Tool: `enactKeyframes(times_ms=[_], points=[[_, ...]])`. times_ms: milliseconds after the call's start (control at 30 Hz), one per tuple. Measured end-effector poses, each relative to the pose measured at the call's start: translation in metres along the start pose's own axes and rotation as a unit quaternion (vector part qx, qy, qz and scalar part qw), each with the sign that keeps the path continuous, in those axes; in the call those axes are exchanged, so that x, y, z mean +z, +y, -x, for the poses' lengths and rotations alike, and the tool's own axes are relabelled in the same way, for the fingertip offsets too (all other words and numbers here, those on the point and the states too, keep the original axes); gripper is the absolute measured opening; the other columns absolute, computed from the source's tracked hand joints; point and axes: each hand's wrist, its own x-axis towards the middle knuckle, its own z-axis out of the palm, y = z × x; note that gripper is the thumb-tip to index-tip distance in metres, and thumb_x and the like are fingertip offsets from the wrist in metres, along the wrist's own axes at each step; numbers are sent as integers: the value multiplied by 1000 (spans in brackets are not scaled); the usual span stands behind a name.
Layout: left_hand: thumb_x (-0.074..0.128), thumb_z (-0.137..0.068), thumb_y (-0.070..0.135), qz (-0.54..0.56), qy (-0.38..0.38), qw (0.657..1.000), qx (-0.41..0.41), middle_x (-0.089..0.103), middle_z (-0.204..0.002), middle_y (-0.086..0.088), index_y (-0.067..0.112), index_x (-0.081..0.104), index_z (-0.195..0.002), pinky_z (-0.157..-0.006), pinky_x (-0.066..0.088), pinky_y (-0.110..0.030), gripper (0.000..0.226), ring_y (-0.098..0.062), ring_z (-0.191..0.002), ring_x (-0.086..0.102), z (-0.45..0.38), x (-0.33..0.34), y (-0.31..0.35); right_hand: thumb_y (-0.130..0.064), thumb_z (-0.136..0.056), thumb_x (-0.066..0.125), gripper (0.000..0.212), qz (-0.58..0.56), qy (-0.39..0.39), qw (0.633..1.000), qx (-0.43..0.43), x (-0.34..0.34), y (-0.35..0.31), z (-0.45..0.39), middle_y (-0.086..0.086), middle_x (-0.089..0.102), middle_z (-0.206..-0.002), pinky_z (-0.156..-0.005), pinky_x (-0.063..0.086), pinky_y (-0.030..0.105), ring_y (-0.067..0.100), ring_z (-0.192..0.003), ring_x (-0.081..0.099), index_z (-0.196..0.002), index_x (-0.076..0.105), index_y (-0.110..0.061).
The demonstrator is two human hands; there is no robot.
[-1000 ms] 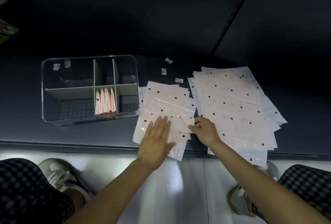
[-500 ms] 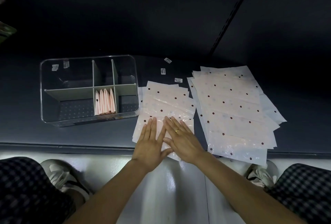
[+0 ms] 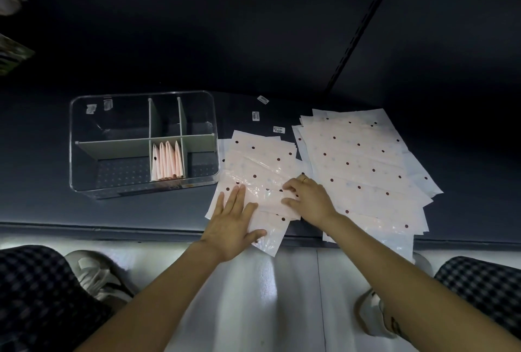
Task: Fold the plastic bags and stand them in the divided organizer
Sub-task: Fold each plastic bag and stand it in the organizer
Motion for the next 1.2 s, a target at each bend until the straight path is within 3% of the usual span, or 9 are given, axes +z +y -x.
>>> enactKeyframes(times_ms=[133, 333, 467, 600, 733, 900, 1000, 1133, 1200], points=[[29, -92, 62, 10, 11, 1000, 6, -8, -158, -12, 22, 34, -134, -113, -14, -47, 59, -24, -144, -19, 0, -5, -2, -29, -81, 70, 25, -47, -88, 993, 60, -6, -4, -11, -12, 50, -80, -77, 38, 26, 16, -92, 50, -102, 61, -18], [51, -91, 48, 10, 95, 994, 43, 21, -155, -8, 19, 47, -131, -118, 2, -43, 49, -25, -145, 12, 6, -10, 1, -21, -80, 69, 15, -140, -89, 980, 110, -1, -13, 4, -12, 49, -75, -61, 36, 21, 12, -80, 50, -77, 54, -21], [86, -60, 33, 23, 170, 980, 100, 66, -111, -4, 16, 68, -104, -90, 51, -32, 50, -23, -100, 64, 15, -8, 14, -15, -80, 71, 24, -335, -94, 916, 199, 9, -29, 30, -7, 50, -69, -53, 33, 18, 7, -62, 47, -68, 51, -19], [86, -50, 15, 24, 223, 969, 103, 69, -89, 3, 16, 71, -89, -76, 49, -26, 42, -16, -79, 66, 22, 2, 16, -21, -86, 66, 24, -416, -101, 872, 238, 28, -41, 57, -1, 49, -65, -45, 33, 17, 9, -50, 43, -70, 49, -17], [89, -43, 6, 33, 240, 965, 104, 71, -88, 3, 16, 73, -82, -74, 52, -22, 43, -15, -78, 68, 27, 4, 8, -43, -88, 59, 23, -232, -39, 967, 94, 34, -32, 72, -13, 57, -93, -70, 40, 15, 2, -80, 53, -98, 55, -23], [91, -38, 2, 101, 246, 962, 68, 73, -86, 4, 16, 75, -79, -69, 51, -19, 46, -16, -71, 69, 31, -1, 9, -62, -64, 70, 82, -87, -74, 986, -119, 27, -10, 67, -32, 33, -130, -102, 20, 12, -10, -121, 22, -135, 38, -37], [90, -46, -1, 129, 255, 957, 44, 74, -87, 2, 15, 76, -81, -72, 49, -22, 41, -18, -73, 70, 32, 2, 9, -44, -71, 74, 74, -25, -54, 984, -169, 41, -11, 58, -24, 43, -130, -101, 22, 18, -2, -120, 28, -136, 43, -29], [88, -52, -2, 157, 251, 955, 27, 74, -88, -1, 13, 75, -82, -72, 55, -29, 35, -19, -76, 71, 32, 3, 10, 6, -75, 61, 39, -132, 34, 983, -122, 48, -22, 48, -4, 64, -108, -91, 39, 31, 19, -103, 48, -108, 69, -15], [85, -60, 1, 169, 246, 954, 13, 73, -86, 1, 13, 74, -82, -73, 54, -30, 27, -21, -78, 69, 31, 4, 10, 10, -75, 61, 36, -200, 37, 977, -71, 48, -27, 43, -1, 67, -99, -85, 43, 29, 18, -96, 49, -99, 74, -13]])
